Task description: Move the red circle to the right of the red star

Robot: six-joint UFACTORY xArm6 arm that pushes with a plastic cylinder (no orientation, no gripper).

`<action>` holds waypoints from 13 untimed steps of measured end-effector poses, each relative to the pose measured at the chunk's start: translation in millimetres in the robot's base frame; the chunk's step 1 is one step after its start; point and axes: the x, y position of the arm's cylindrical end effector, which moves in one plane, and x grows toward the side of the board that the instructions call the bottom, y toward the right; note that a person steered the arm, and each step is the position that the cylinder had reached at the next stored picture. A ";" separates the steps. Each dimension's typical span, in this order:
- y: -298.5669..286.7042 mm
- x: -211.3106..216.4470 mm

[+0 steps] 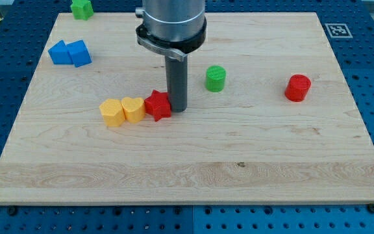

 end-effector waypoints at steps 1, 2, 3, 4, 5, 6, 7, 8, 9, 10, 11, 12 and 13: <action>-12.7 8.4; -15.7 9.9; 7.8 14.3; 47.5 16.9; 89.8 13.0; 123.0 13.2; 147.5 16.4; 162.1 9.1; 162.0 -37.9; 162.0 -90.2; 170.2 -132.1; 216.6 -136.8; 266.3 -129.8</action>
